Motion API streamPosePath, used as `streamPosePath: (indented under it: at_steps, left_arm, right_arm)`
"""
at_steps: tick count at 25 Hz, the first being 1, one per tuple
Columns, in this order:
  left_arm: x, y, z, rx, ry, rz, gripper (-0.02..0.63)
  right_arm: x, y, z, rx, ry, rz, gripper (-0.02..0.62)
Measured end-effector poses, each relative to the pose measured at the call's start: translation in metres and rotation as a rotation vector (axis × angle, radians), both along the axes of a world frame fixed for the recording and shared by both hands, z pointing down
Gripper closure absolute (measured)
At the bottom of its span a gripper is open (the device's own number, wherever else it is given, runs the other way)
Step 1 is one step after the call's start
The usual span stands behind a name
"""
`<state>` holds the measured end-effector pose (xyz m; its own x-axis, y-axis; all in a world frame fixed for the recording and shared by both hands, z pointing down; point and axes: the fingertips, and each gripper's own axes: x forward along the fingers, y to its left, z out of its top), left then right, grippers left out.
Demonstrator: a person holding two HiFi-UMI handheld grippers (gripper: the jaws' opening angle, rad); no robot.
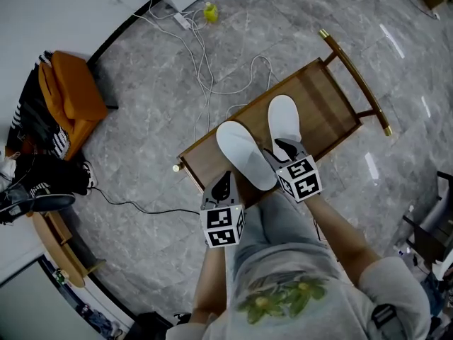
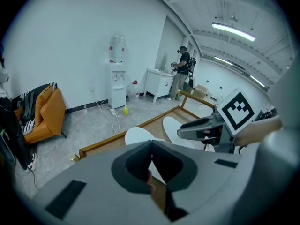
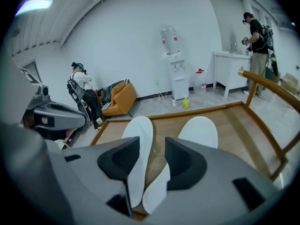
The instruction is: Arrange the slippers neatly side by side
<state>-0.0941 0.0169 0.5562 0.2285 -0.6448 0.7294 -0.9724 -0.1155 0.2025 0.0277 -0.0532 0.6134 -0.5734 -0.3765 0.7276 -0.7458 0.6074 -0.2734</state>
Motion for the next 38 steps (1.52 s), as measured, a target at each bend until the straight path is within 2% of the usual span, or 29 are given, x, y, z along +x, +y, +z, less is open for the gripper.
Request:
streamPosePath:
  at_steps: [5,9,13,20,25,29,30,31,32,34,38]
  left_arm:
    - [0.001,-0.003,-0.007,0.008,-0.005,0.018,0.591]
    - [0.005,-0.006,-0.006,0.006,-0.007,0.033,0.591]
    - [0.010,-0.007,-0.005,0.005,-0.003,0.047,0.591]
    - [0.014,-0.003,0.006,-0.021,-0.001,0.059,0.591]
    - [0.013,-0.001,0.013,-0.039,-0.004,0.057,0.591]
    - [0.011,-0.001,0.015,-0.045,-0.005,0.053,0.591]
    - [0.011,-0.001,0.016,-0.046,-0.004,0.052,0.591]
    - [0.011,-0.001,0.016,-0.047,-0.003,0.050,0.591]
    - [0.011,-0.002,0.016,-0.047,-0.003,0.050,0.591]
    - [0.011,-0.003,0.016,-0.048,-0.002,0.050,0.591]
    - [0.011,-0.005,0.016,-0.048,0.000,0.049,0.591]
  right_arm:
    - [0.027,-0.005,-0.004,0.028,0.034,0.103,0.411]
    - [0.046,-0.015,-0.002,0.045,0.083,0.200,0.346]
    - [0.061,-0.021,0.004,0.045,0.121,0.277,0.322]
    - [0.081,-0.029,0.027,-0.010,0.157,0.411,0.282]
    - [0.075,-0.032,0.045,-0.062,0.126,0.436,0.275]
    - [0.076,-0.037,0.056,-0.073,0.145,0.434,0.275]
    - [0.076,-0.037,0.058,-0.073,0.159,0.424,0.281]
    - [0.076,-0.037,0.058,-0.069,0.178,0.413,0.338]
    - [0.077,-0.038,0.058,-0.060,0.200,0.401,0.423]
    - [0.079,-0.039,0.059,-0.042,0.228,0.379,0.501]
    - [0.079,-0.038,0.060,-0.046,0.224,0.349,0.531]
